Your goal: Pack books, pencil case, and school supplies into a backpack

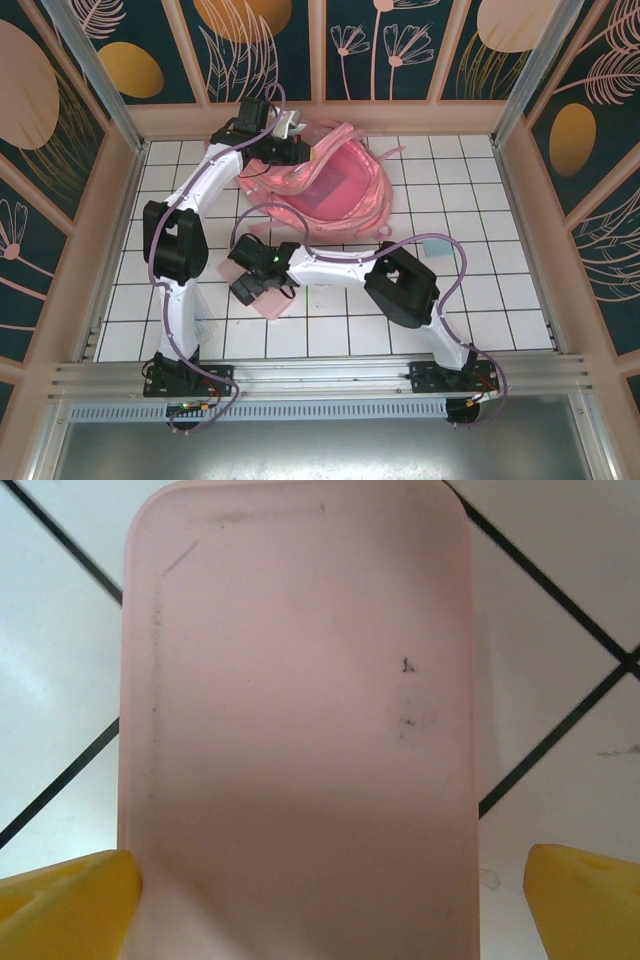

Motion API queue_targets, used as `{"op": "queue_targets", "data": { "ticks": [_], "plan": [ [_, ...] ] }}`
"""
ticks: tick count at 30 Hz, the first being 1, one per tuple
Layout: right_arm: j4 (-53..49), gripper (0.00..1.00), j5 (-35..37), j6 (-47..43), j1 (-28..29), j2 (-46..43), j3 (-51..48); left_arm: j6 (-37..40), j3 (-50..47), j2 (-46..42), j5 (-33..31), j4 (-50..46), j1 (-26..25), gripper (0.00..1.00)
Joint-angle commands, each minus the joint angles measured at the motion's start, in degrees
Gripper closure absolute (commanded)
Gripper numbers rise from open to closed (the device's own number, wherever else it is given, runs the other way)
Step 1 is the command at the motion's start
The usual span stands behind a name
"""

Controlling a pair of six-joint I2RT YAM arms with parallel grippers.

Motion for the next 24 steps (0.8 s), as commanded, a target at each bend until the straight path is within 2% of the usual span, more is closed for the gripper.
{"op": "queue_targets", "data": {
  "ticks": [1,4,12,24],
  "plan": [
    [-2.47,0.01,-5.33,-2.34,1.92,0.88,-1.93,-0.33,2.48,0.29,-1.63,5.07,1.83,1.0],
    [-0.77,0.01,-8.07,-2.2,2.14,-0.63,-3.93,-0.49,2.83,0.53,-1.63,4.84,1.86,1.0],
    [-1.94,0.01,-7.84,-3.21,2.16,-0.57,-4.77,-0.71,2.83,0.46,-1.71,4.94,1.94,1.0],
    [-3.32,0.04,2.93,-3.0,2.22,0.53,-5.68,-1.11,2.89,0.73,-2.3,5.01,1.93,1.0]
  ]
}}
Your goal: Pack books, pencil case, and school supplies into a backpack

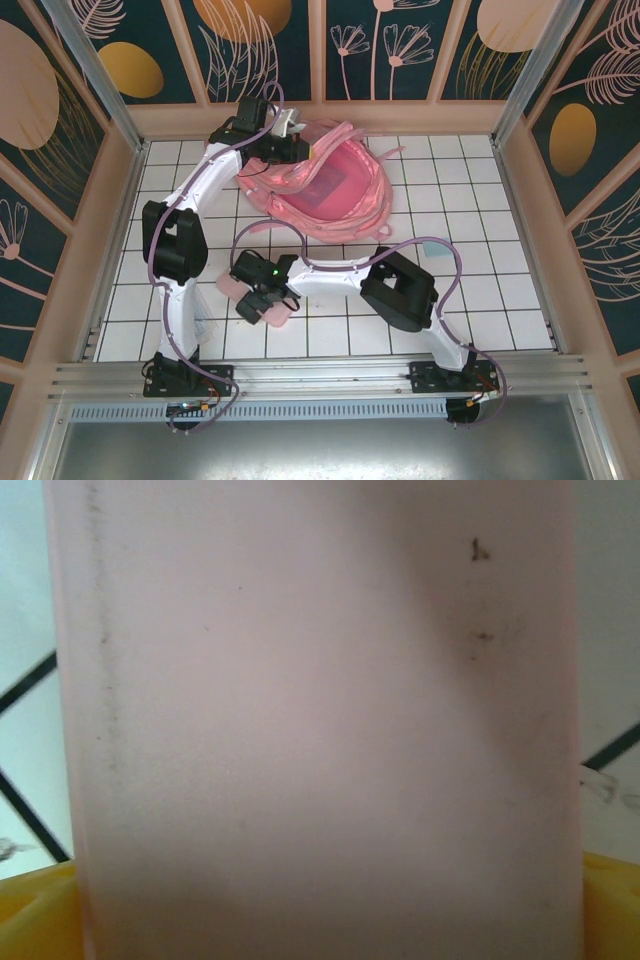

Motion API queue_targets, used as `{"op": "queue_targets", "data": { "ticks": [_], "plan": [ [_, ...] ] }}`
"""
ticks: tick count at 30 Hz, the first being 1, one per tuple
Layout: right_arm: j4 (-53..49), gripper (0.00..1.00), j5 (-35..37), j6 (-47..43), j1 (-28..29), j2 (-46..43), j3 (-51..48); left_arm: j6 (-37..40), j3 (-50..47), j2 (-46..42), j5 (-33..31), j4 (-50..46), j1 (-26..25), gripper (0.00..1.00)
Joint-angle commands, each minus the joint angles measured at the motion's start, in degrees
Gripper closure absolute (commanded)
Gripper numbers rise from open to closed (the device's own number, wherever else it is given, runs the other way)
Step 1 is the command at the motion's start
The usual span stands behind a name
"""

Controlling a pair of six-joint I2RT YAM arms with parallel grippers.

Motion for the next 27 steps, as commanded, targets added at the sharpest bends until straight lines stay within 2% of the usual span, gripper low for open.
{"op": "queue_targets", "data": {
  "ticks": [1,3,8,16,21,27],
  "plan": [
    [-2.61,0.07,5.98,-0.59,0.21,0.73,-1.33,-0.51,2.55,0.69,-2.37,4.84,1.74,1.0],
    [-1.46,0.15,5.25,-0.46,0.12,0.06,-2.02,-0.54,2.72,0.69,-2.3,4.78,1.78,1.0],
    [1.19,0.28,-2.94,-0.32,-1.81,-4.77,-2.91,-0.87,3.16,0.5,-2.66,4.84,2.01,1.0],
    [2.27,0.28,-14.0,1.4,-8.73,-16.58,-5.43,-3.98,5.96,1.58,-2.44,5.37,2.68,1.0],
    [1.4,0.29,-16.2,1.62,-15.62,-24.43,-10.41,-5.3,6.97,2.08,-3.02,5.83,2.62,1.0],
    [-0.73,0.29,-15.49,-0.81,-25.4,-32.36,-17.15,-7.29,7.08,2.23,-3.11,6.69,2.74,1.0]
  ]
}}
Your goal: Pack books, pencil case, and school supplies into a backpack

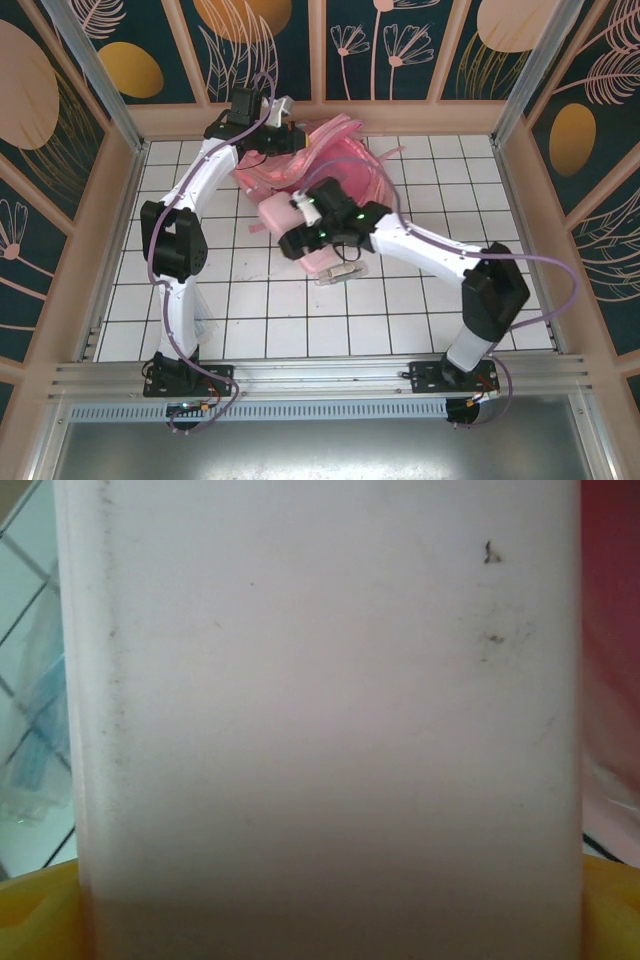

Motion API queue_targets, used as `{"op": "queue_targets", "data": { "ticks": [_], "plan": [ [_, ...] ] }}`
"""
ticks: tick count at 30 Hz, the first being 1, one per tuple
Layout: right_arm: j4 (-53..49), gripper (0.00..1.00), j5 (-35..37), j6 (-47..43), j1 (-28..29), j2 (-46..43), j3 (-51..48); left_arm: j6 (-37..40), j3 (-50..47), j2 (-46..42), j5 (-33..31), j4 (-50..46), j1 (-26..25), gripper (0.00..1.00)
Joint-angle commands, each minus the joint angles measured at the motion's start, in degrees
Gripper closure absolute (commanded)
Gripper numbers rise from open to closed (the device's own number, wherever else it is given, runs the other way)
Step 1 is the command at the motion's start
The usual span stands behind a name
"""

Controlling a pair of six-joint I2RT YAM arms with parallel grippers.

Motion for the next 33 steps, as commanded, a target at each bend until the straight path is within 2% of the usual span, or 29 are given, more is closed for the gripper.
{"op": "queue_targets", "data": {
  "ticks": [1,5,9,12,17,19,21,26,31,32,33],
  "plan": [
    [-1.9,0.29,0.05,-2.02,-4.53,-3.88,-4.05,-1.84,2.45,0.79,-2.54,6.38,1.47,1.0],
    [-1.3,0.29,1.75,-5.74,-10.67,-5.45,-7.32,-2.39,1.86,-0.14,-1.92,6.3,1.51,1.0],
    [1.14,0.29,2.04,-10.0,-16.22,-1.17,-5.16,-3.7,-1.54,-2.24,0.15,7.63,1.48,1.0],
    [0.97,0.29,2.81,-13.55,-19.19,6.45,2.3,-4.19,-5.34,-4.37,0.74,9.3,1.37,1.0],
    [-4.85,0.26,6.55,-19.3,-19.43,22.91,21.51,-4.47,-9.37,-6.13,1.19,10.51,1.45,1.0],
    [-8.22,0.18,8.13,-20.44,-19.31,29.03,29.35,-5.41,-11.03,-6.98,1.87,12.04,1.38,1.0],
    [-9.54,0.01,9.0,-20.16,-19.17,31.37,33.51,-6.1,-11.88,-7.57,1.66,13.11,1.37,1.0],
    [-6.08,0.01,7.75,-15.87,-19.08,21.77,28.16,-7.93,-11.45,-8.28,1.18,14.44,1.39,1.0],
    [-2.18,0.02,7.43,-9.13,-19.14,6.19,9.71,-9.05,-11.64,-9.57,1.09,16.18,1.44,1.0],
    [-1.63,0.04,7.08,-7.47,-19.16,3.97,6.42,-9.1,-11.75,-9.69,0.94,16.36,1.38,1.0],
    [-0.81,0.12,6.55,-5.25,-19.11,1.84,3.06,-9.31,-11.88,-9.94,0.76,16.45,1.4,1.0]
  ]
}}
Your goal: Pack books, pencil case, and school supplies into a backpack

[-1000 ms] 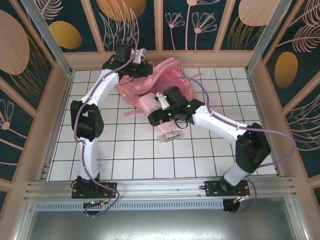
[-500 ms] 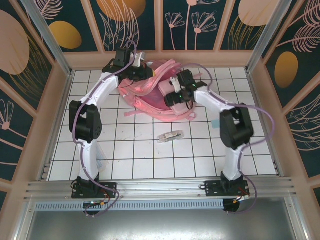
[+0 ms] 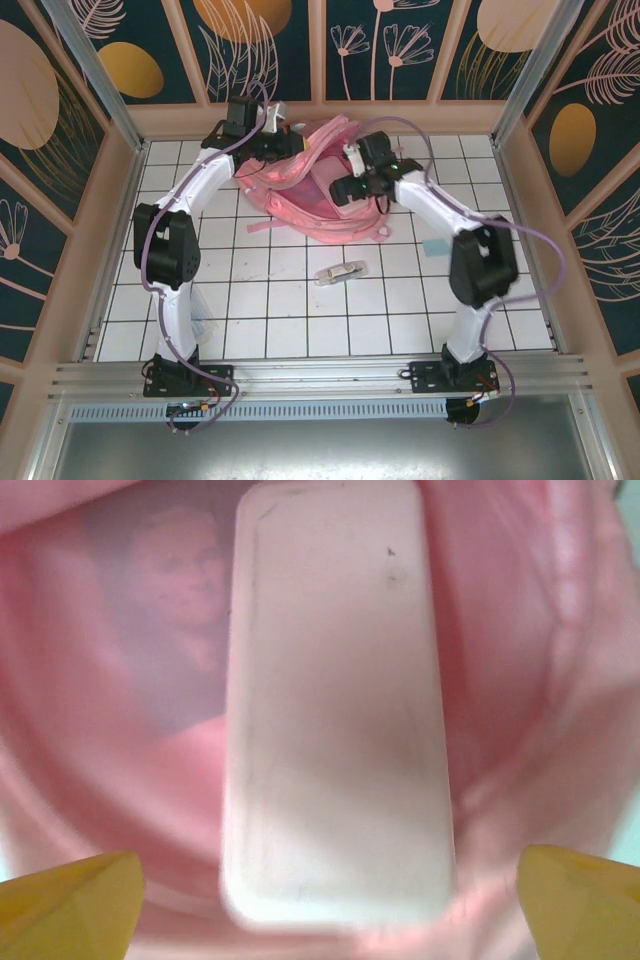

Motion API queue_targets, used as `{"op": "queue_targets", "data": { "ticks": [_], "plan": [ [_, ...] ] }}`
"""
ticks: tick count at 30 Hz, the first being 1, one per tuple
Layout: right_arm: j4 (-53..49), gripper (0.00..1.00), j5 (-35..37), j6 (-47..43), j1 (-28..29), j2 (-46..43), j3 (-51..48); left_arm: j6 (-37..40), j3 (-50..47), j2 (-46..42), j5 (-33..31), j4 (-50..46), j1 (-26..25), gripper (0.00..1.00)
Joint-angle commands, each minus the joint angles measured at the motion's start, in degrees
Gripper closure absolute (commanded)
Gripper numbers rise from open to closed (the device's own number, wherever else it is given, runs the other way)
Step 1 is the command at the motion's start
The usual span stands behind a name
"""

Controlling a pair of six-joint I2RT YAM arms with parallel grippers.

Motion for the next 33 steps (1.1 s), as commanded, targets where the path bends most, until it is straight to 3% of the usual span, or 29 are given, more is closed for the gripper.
{"op": "queue_targets", "data": {
  "ticks": [1,3,4,8,16,24,33],
  "plan": [
    [3.63,0.25,-1.61,8.61,0.32,-7.5,-9.56,-1.86,-0.01,-4.55,-0.98,5.58,1.03,1.0],
    [7.14,0.49,-3.44,12.3,0.3,-10.69,-14.86,-2.44,-0.78,-5.13,-1.07,6.49,1.02,1.0],
    [9.31,0.51,-3.9,14.34,0.25,-12.08,-17.22,-2.72,-1.23,-5.33,-1.04,7.0,0.99,1.0],
    [19.8,0.5,-8.48,21.58,-0.46,-13.33,-23.69,-3.64,-2.84,-5.76,-0.39,8.15,0.78,1.0],
    [31.26,0.5,-11.73,26.99,-2.79,-3.35,-22.39,-3.73,-4.65,-7.2,-0.24,8.18,-0.13,1.0],
    [35.1,0.45,-13.93,27.37,-3.87,5.91,-14.4,-3.92,-5.94,-8.55,-0.12,8.35,-1.16,1.0],
    [41.21,0.52,-21.5,29.88,-1.6,18.88,1.3,-4.68,-6.67,-9.57,-0.19,8.75,-2.12,1.0]
  ]
}}
